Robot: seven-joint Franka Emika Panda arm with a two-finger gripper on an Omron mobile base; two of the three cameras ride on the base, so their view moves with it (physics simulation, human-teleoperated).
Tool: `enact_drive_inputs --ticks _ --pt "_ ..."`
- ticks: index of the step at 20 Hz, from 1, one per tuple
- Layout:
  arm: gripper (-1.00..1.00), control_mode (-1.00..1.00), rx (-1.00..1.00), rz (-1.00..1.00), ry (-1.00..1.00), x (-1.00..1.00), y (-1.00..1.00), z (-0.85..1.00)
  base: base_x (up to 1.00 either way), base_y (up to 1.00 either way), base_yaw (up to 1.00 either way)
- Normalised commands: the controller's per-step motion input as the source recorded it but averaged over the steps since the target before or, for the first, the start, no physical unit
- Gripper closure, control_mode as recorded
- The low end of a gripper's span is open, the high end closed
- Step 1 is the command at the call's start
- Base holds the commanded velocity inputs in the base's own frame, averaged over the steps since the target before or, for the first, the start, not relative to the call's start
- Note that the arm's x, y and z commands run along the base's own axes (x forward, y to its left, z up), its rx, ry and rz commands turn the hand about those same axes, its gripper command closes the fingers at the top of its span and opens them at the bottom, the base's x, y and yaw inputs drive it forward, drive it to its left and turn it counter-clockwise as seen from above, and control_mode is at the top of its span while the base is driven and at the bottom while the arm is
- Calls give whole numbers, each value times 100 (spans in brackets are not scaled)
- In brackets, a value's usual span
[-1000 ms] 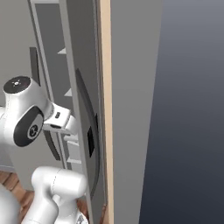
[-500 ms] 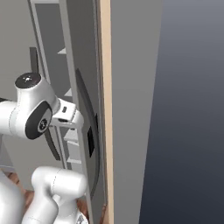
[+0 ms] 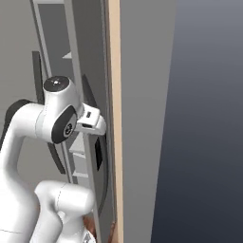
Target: Take the bottled waters from the counter and place them in the freezer to freeze. Close the freezer door after placing the bottles.
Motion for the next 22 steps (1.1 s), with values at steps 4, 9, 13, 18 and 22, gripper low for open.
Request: enact_drive_inputs --ticks 4,9,13,18,22 --pt "-100 -100 7 0 -1 33 -36 0 0 0 0" --pt "-100 -100 7 0 -7 36 -24 -1 0 0 0" --pt "-100 -100 5 0 -10 33 -12 -9 0 0 0" --pt "-100 -100 3 1 -9 18 -1 -20 0 0 0" --pt "-100 -100 2 2 -3 17 0 -22 0 0 0"
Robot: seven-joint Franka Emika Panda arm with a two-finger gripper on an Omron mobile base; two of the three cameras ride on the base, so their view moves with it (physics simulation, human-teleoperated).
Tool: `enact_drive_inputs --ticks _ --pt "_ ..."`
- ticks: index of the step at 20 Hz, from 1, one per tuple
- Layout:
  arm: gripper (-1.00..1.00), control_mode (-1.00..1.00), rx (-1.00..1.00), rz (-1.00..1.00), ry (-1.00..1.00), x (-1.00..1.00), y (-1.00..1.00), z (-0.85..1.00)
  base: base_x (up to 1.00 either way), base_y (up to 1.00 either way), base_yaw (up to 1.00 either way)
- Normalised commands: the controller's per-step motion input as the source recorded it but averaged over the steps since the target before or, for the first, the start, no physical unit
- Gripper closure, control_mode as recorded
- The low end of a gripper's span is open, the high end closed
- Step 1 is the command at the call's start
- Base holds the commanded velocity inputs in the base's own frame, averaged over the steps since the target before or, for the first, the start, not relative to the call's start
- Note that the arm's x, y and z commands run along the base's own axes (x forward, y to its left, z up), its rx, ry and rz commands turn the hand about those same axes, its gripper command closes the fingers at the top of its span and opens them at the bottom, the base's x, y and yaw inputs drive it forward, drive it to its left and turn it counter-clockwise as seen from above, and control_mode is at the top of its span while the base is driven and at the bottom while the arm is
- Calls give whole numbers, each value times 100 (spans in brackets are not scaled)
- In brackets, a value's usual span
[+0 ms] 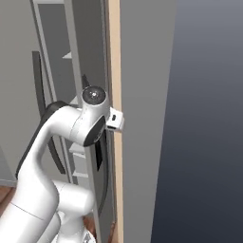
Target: Take the bottled waters from the counter and place them in the freezer to freeze. Close the freezer door after placing the bottles.
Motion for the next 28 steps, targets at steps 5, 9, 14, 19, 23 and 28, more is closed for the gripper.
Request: enact_drive_inputs --ticks 5,9,14,19,23,28 --pt "-100 -100 1 2 0 16 0 -15 0 0 0" --pt "-100 -100 0 2 2 14 0 -5 0 0 0" --pt "-100 -100 1 3 5 17 3 -4 0 0 0" --pt "-100 -100 0 5 8 11 25 -10 0 0 0" --pt "-100 -100 0 8 3 1 31 -14 0 0 0" --pt "-100 -100 0 9 0 0 31 -15 0 0 0"
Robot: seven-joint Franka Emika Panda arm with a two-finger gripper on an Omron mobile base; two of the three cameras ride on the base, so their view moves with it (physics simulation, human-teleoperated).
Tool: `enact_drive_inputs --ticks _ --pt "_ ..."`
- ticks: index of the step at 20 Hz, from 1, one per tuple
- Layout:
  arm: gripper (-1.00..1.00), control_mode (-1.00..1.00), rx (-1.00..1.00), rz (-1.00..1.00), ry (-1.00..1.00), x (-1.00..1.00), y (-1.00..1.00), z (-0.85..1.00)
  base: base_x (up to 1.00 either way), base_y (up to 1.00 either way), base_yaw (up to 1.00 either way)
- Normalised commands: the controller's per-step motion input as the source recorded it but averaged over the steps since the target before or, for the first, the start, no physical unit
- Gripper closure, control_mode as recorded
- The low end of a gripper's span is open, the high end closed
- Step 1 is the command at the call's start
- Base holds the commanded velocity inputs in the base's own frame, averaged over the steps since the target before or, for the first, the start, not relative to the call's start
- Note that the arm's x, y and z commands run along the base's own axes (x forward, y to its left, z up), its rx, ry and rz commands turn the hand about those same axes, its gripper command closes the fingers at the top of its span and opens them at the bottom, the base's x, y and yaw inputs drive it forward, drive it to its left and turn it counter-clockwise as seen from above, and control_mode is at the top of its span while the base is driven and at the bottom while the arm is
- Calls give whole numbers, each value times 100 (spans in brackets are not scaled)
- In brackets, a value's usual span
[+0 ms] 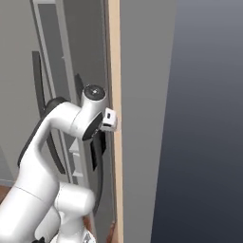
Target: Take the bottled waters from the counter and place them in the freezer to freeze. Close the freezer door after placing the bottles.
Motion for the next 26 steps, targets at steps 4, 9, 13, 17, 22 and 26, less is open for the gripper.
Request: enact_drive_inputs --ticks 4,9,13,17,22,26 --pt "-100 -100 0 6 0 1 42 -12 0 0 0" --pt "-100 -100 0 1 0 8 47 -6 0 0 0" --pt "-100 -100 0 0 0 32 50 -3 0 0 0" --pt "-100 -100 -1 0 0 49 49 -2 0 0 0" --pt "-100 -100 -1 0 0 55 39 0 0 0 0" --pt "-100 -100 -1 -1 0 59 33 0 0 0 0"
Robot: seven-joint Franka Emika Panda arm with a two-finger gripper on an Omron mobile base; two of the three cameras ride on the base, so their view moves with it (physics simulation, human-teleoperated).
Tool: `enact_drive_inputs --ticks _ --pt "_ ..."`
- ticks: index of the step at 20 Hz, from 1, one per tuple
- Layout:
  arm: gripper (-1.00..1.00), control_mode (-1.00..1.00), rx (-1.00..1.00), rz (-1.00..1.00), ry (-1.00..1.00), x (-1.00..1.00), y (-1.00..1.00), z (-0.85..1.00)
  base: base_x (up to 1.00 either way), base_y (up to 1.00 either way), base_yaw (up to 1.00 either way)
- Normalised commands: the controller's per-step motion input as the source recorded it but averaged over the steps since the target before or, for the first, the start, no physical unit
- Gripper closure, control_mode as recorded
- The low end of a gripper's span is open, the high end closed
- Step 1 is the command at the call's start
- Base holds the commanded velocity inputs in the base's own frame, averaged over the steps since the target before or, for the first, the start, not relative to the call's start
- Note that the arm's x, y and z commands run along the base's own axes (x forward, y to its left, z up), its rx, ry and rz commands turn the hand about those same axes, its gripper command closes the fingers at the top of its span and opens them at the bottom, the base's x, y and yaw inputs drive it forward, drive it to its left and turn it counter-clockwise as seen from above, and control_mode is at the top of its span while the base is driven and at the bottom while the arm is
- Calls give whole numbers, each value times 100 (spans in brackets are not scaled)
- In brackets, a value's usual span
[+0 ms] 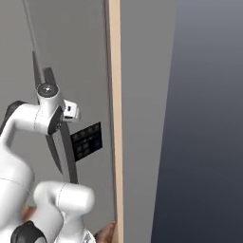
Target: Take the bottled waters from the counter and place them in the freezer to freeze. Close the freezer door after placing the bottles.
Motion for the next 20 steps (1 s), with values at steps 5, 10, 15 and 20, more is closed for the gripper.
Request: enact_drive_inputs --ticks 5,10,15,20 --pt "-100 -100 -1 -4 0 60 29 0 0 0 0" --pt "-100 -100 -1 -5 0 60 22 0 0 0 0" --pt "-100 -100 -1 -9 0 57 3 0 0 0 0" --pt "-100 -100 -1 -10 0 58 0 0 0 0 0"
